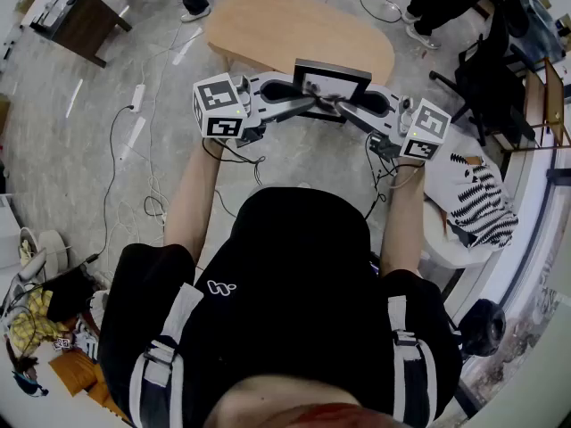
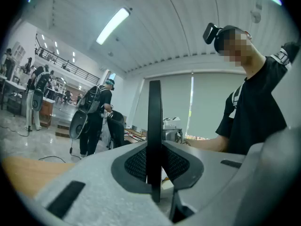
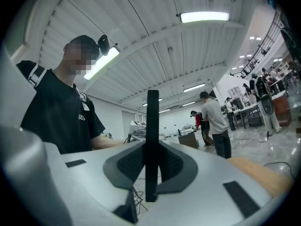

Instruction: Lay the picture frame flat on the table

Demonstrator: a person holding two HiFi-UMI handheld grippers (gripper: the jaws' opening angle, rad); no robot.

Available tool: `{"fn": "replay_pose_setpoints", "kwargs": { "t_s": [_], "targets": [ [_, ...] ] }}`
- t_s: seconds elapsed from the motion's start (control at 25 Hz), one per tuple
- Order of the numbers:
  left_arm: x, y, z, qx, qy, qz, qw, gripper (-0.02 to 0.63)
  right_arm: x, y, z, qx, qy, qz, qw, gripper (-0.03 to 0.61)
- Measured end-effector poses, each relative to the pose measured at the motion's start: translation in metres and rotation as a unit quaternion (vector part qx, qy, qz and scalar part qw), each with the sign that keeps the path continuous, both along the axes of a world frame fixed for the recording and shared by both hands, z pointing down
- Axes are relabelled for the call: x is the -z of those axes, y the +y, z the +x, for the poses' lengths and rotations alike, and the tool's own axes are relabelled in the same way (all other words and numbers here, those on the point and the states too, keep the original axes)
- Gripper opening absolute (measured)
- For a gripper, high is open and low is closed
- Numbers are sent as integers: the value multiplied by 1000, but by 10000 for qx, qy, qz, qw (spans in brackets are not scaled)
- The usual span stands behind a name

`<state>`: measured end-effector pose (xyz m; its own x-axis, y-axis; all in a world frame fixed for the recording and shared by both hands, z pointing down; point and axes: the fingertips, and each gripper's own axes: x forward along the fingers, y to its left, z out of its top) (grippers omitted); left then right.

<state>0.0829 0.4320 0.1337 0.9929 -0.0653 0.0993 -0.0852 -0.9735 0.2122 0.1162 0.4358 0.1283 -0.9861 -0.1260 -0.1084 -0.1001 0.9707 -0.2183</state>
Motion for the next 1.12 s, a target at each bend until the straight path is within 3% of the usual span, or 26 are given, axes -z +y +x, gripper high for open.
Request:
{"fn": "replay_pose_setpoints", "kwargs": {
  "t_s": [0.76,0.88,1.12],
  "targets": [
    [-30,-22,-9,550,-86,100,9984,48,-31,-30,-10,66,232,27,9997,57],
    [-32,-48,-21,525,-24,113,9986,48,-33,-56,-23,17,295,1,9996,57],
    [-22,-154,-60,490,130,-19,9987,48,-21,-162,-61,-195,391,-176,9989,57]
  ]
}}
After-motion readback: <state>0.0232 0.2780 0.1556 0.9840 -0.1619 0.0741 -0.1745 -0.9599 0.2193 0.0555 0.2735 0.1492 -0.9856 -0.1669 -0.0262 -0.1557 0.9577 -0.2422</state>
